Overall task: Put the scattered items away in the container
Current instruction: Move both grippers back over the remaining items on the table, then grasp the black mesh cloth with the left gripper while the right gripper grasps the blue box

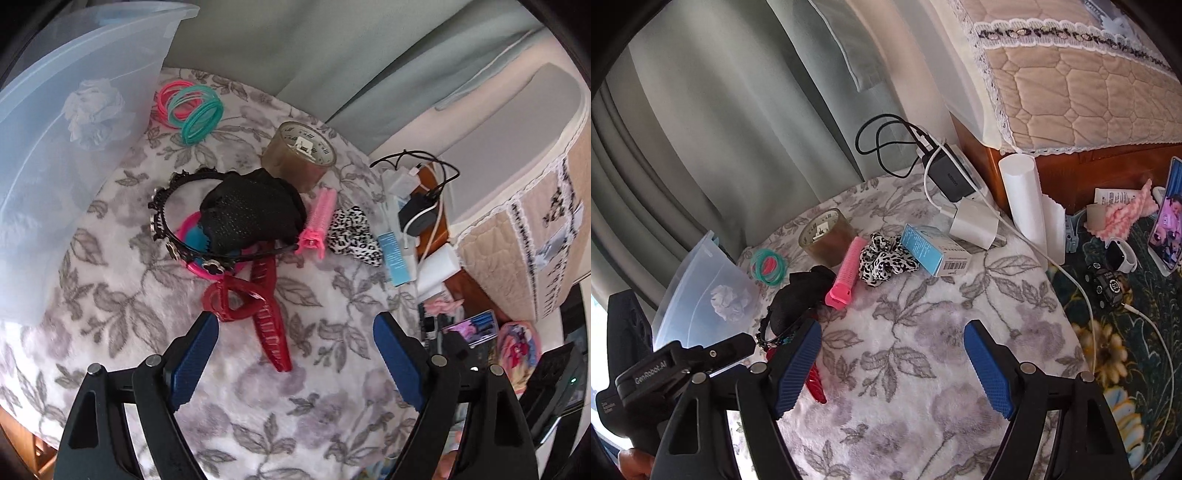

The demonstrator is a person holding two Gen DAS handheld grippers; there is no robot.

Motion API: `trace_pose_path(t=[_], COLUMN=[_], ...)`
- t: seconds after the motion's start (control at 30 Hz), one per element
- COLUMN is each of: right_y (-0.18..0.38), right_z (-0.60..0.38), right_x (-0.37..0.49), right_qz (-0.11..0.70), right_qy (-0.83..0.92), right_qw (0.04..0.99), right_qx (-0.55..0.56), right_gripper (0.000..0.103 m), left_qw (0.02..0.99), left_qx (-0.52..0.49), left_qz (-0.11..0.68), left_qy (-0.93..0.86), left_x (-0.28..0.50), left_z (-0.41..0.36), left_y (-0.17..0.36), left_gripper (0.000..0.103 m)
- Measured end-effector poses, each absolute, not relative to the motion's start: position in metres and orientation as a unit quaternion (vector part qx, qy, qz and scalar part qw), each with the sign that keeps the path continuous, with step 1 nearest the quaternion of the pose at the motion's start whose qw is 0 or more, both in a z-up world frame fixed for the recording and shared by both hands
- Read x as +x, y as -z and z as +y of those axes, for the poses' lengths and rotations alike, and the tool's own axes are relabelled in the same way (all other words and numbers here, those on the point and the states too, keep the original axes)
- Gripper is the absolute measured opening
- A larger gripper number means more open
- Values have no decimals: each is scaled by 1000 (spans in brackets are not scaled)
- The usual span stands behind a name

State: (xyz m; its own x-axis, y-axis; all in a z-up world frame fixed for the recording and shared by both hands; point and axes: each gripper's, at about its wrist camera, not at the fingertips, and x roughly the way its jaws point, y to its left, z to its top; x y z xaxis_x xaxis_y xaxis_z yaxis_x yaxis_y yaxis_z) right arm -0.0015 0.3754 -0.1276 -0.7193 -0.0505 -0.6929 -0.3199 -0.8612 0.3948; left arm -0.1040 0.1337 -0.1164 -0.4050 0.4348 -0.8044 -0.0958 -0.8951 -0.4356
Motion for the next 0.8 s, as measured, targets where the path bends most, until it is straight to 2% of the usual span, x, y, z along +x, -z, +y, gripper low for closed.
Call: trace_pose_path(t=[0.2, 0.47, 0.63, 0.73, 0.8], right_y=[147, 173, 181, 186, 189], right_z=[379, 383, 387, 397, 402], right_x=[-32, -78, -102, -108, -109], right_qz=[221, 160, 120, 134, 148], right_qy=[-884, -871, -871, -865, -861], right_qw=[69, 108, 126, 132, 139], right_qx=[-406, -452, -460, -466, -466], right_gripper=[82, 82, 82, 82, 78], left_qw=[142, 121, 126, 137, 139], left_qx=[-498, -497, -522, -528, -525], left_qz=[-60, 11, -18, -38, -36], left_qy=[-853, -859, -844, -837, -839], left_x=[-125, -170, -195, -202, -202], left_z=[145, 163, 160, 156, 157], left_y=[123, 144, 158, 162, 162], left_gripper=[86, 86, 86, 82, 80])
